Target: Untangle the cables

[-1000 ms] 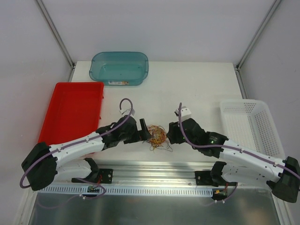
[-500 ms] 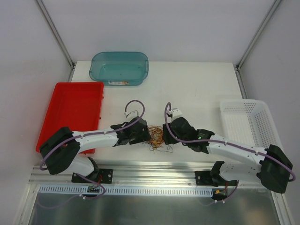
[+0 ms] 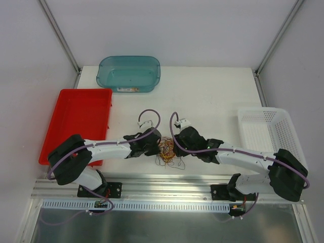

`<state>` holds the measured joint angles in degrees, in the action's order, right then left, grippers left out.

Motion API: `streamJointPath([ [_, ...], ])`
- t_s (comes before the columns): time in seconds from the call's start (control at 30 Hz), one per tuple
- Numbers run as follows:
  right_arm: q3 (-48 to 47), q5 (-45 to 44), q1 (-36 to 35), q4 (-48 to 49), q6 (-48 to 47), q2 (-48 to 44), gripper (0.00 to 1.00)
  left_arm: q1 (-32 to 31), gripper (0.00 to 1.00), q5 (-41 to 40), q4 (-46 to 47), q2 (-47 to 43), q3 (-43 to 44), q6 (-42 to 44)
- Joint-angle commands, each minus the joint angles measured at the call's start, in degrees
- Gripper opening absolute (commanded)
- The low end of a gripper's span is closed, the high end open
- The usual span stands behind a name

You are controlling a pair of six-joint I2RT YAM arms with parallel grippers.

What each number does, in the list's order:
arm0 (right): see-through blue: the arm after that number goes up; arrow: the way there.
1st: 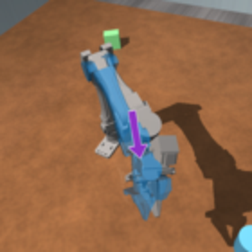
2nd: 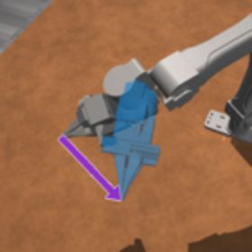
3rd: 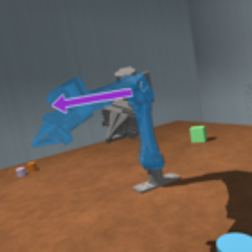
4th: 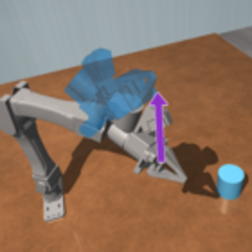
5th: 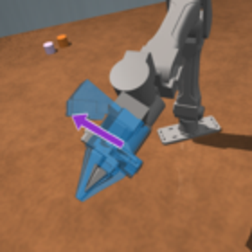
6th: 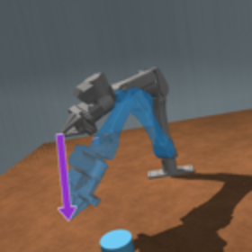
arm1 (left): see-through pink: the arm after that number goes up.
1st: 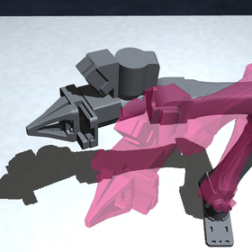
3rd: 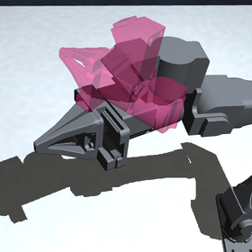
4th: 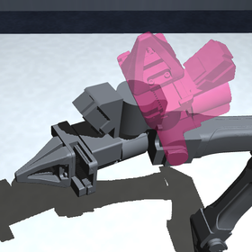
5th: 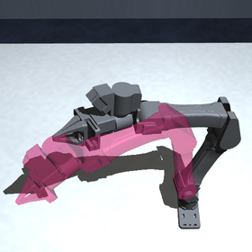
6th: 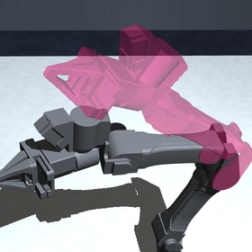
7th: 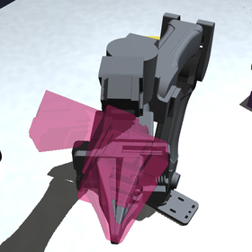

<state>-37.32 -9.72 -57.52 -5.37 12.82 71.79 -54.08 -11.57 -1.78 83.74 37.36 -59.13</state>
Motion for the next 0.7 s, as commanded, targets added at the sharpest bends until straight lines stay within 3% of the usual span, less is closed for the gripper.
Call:
streamJointPath([
  [0.0, -0.74, -0.57, 0.04, 2.29, -0.34, 0.11, 0.39, -0.85, 0.0, -2.4, 0.38, -2.44, -0.71, 0.6],
  [0.2, -1.7, -0.74, -0.93, 1.77, -1.13, -1.74, 0.39, -0.85, 0.0, -3.28, 0.29, -6.74, -2.38, 2.18],
  [0.3, -2.14, -1.36, -1.11, 0.8, -1.57, -1.92, 0.31, -0.85, 0.0, -3.46, 0.2, -8.24, -2.82, 3.32],
  [0.53, -1.44, -2.67, -1.37, -0.43, -1.31, -3.14, 0.01, -0.85, 0.0, -5.3, -1.29, -11.58, -3.52, 5.17],
  [0.67, -0.48, -5.83, -1.2, -3.24, -1.74, -7.87, 0.01, -0.76, 0.0, -9.07, -5.41, -13.43, -4.14, 4.29],
])
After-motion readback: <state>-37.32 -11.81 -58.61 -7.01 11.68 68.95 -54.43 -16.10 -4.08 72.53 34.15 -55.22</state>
